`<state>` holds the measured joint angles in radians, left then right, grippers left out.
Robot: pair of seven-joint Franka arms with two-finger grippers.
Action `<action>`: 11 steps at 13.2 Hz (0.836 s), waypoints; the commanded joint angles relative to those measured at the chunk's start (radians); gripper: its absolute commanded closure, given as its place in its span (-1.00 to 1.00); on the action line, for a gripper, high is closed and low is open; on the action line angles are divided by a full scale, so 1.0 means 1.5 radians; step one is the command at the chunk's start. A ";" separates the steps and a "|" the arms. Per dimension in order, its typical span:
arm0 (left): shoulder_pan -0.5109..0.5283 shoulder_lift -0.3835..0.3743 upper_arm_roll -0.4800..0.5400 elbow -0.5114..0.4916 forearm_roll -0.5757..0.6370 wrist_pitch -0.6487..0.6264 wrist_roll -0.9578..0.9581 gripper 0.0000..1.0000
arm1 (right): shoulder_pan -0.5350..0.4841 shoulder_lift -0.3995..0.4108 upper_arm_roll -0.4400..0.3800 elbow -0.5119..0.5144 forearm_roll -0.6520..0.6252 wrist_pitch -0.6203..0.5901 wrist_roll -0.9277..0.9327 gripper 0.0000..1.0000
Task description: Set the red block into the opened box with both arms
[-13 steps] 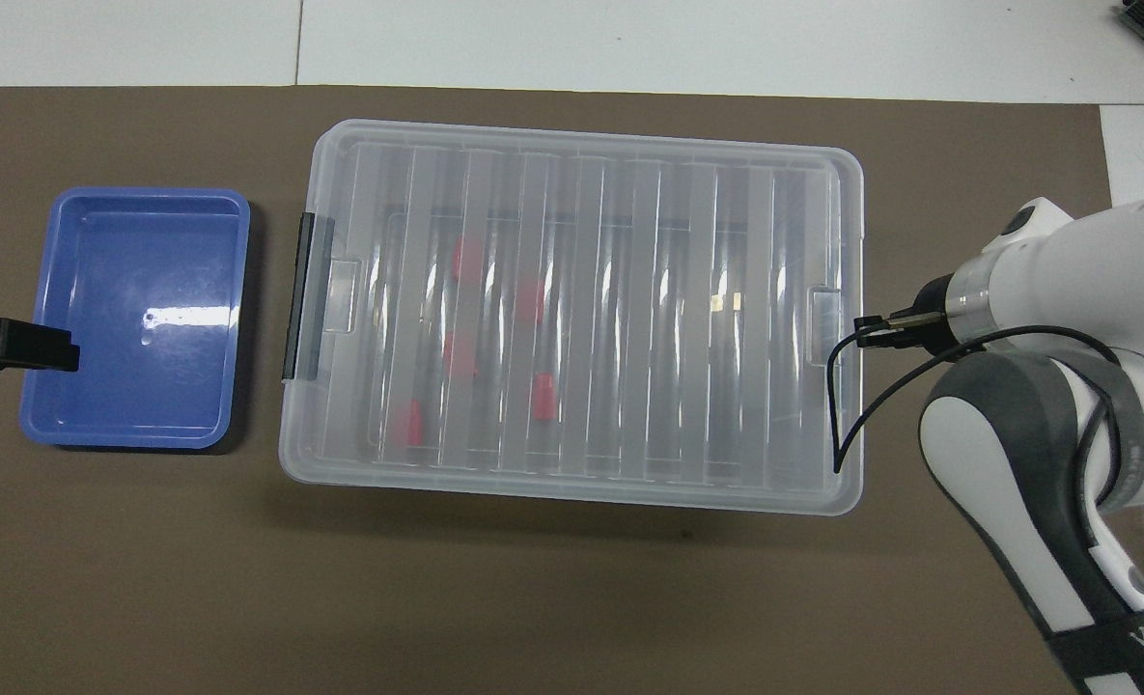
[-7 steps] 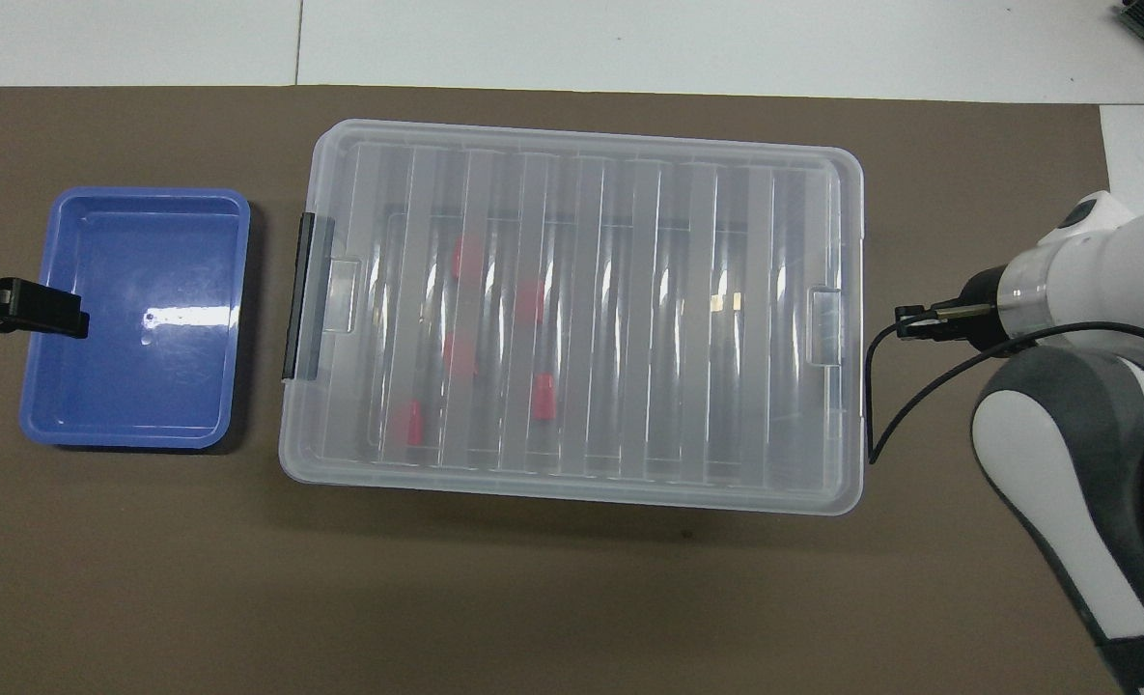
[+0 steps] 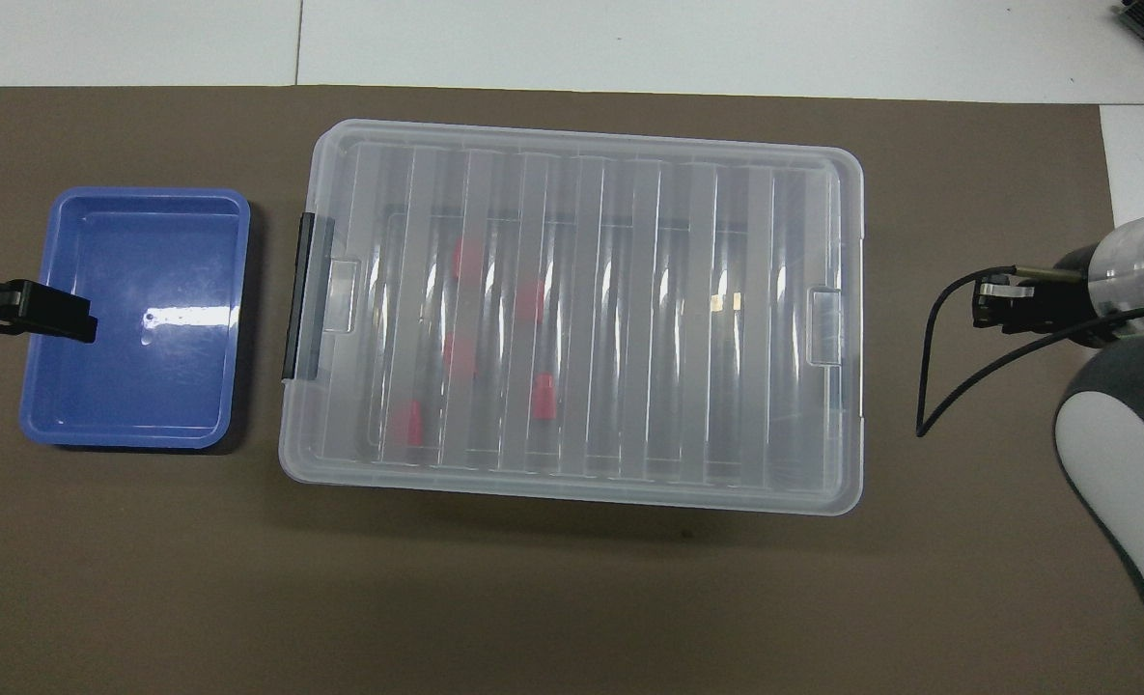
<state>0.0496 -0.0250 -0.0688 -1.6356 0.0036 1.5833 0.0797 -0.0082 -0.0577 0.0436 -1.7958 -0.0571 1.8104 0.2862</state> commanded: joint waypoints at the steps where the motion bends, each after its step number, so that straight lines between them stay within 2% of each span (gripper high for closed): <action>1: 0.008 -0.007 0.001 0.007 -0.007 -0.014 0.008 -1.00 | -0.041 0.013 0.006 0.051 0.004 -0.036 0.008 -1.00; 5: 0.010 -0.008 0.003 0.006 -0.006 -0.018 0.008 -1.00 | -0.057 0.020 0.004 0.119 0.026 -0.107 0.013 -1.00; 8: 0.010 -0.009 0.003 0.006 -0.006 -0.018 0.008 -1.00 | -0.059 0.045 0.005 0.177 0.030 -0.163 0.011 -1.00; 11: 0.010 -0.008 0.003 0.006 -0.006 -0.018 0.008 -1.00 | -0.055 0.045 0.005 0.177 0.030 -0.202 -0.025 -1.00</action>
<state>0.0564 -0.0297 -0.0628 -1.6348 0.0037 1.5775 0.0797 -0.0843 -0.0162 0.0434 -1.5652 -0.0284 1.5578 0.2827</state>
